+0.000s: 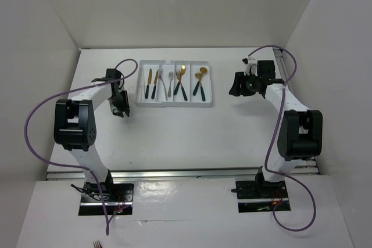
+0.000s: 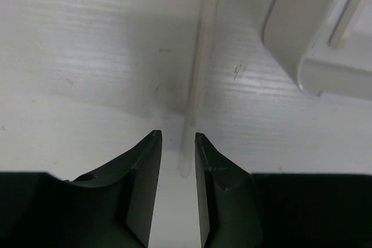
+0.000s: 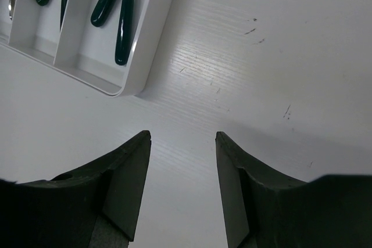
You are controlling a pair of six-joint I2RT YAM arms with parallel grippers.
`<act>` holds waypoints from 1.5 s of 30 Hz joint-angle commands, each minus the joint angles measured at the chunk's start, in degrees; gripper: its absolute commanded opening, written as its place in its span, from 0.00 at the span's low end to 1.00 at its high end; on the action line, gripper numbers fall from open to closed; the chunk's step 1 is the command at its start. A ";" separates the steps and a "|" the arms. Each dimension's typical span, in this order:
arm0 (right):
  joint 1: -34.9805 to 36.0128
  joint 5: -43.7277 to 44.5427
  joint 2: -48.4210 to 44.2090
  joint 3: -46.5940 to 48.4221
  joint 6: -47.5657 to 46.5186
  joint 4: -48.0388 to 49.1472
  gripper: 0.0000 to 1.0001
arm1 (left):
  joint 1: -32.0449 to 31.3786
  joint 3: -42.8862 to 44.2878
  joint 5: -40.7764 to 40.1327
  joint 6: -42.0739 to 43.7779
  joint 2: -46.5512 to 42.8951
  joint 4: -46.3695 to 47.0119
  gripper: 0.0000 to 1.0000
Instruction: Sort the eating utensils into containers
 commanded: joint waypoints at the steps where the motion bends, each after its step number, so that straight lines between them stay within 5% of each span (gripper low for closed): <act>1: 0.43 0.03 -3.45 -0.78 -0.77 0.48 0.56 | -0.30 3.56 -1.31 -1.04 3.56 0.85 0.43; 12: 0.43 1.08 -3.45 -0.78 -0.77 0.48 0.56 | -0.30 6.90 -3.86 -0.51 11.83 0.23 0.36; 13: 0.43 1.08 -3.45 -0.78 -0.77 0.48 0.55 | -0.30 6.90 -4.38 -0.51 12.44 0.23 0.33; 16: 0.43 1.08 -2.92 -0.26 -0.77 0.48 0.53 | -0.30 7.43 -5.00 -0.51 13.76 0.23 0.00; 23: 0.43 1.08 -2.39 0.27 -1.30 0.48 0.52 | 1.45 5.24 -8.08 -2.26 8.43 0.85 0.00; 32: 0.43 0.46 -2.39 -0.26 -0.77 1.01 0.52 | 3.49 12.25 2.11 -2.79 -4.95 6.12 0.00; 39: 0.43 -0.06 -1.87 -0.26 -0.24 1.54 0.52 | -3.80 24.99 13.27 0.80 1.80 6.92 0.00; 45: 0.43 -0.06 -2.39 -0.26 -0.24 1.54 0.52 | -5.57 35.11 13.98 0.81 11.91 4.89 0.00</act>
